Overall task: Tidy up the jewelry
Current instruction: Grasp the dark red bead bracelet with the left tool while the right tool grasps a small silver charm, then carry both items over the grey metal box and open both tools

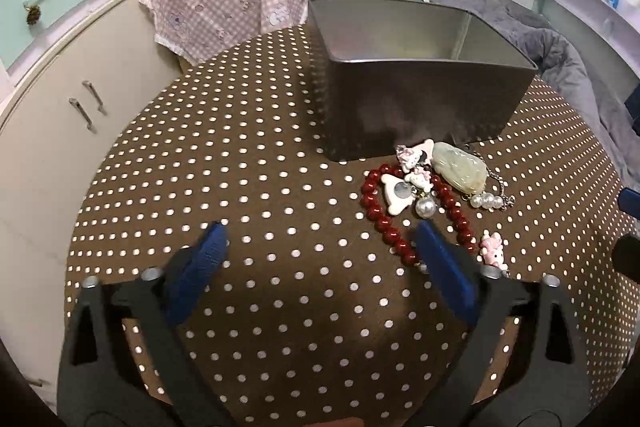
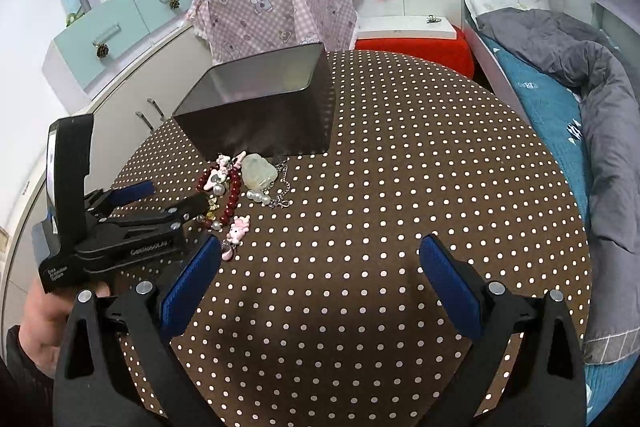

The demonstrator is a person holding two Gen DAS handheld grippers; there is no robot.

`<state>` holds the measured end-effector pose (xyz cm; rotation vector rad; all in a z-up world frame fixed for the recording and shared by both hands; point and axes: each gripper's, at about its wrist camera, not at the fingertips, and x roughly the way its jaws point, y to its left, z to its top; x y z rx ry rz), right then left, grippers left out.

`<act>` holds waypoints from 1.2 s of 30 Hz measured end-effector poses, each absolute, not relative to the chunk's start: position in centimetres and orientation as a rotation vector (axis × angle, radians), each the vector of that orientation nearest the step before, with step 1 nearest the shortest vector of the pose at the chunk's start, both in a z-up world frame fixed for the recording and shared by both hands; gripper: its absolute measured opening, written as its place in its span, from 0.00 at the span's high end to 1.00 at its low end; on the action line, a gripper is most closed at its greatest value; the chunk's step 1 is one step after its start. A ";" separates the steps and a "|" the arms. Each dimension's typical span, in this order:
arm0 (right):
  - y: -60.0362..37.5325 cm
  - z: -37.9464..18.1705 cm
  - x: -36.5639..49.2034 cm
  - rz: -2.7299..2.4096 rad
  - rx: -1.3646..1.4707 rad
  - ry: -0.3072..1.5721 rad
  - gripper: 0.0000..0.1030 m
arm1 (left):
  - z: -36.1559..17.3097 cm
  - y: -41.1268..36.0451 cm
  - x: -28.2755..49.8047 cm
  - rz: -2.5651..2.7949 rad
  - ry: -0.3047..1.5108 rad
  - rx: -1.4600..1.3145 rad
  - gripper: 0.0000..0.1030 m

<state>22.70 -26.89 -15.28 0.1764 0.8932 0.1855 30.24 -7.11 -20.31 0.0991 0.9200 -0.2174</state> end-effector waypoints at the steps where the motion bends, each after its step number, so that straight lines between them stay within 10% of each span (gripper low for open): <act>1: -26.8 -15.4 22.8 0.189 0.175 0.896 0.07 | -20.2 -7.1 30.3 -0.226 0.915 0.098 0.30; 4: -26.1 -15.7 22.8 0.205 0.163 0.903 0.07 | -19.8 -7.5 29.9 -0.260 0.903 0.133 0.60; 10: -22.8 -16.7 23.5 0.268 0.088 0.914 0.10 | -19.8 -7.4 30.1 -0.274 0.905 0.129 0.61; 14: -20.0 -18.0 24.9 0.306 0.007 0.942 0.43 | -19.9 -7.4 30.3 -0.294 0.897 0.139 0.64; 19: -18.5 -18.8 25.3 0.290 -0.100 0.931 0.88 | -19.5 -7.0 30.3 -0.366 0.906 0.126 0.92; 36: -21.3 -14.1 23.3 0.350 0.009 0.840 0.90 | -12.7 -4.3 26.3 -0.504 0.745 -0.014 0.93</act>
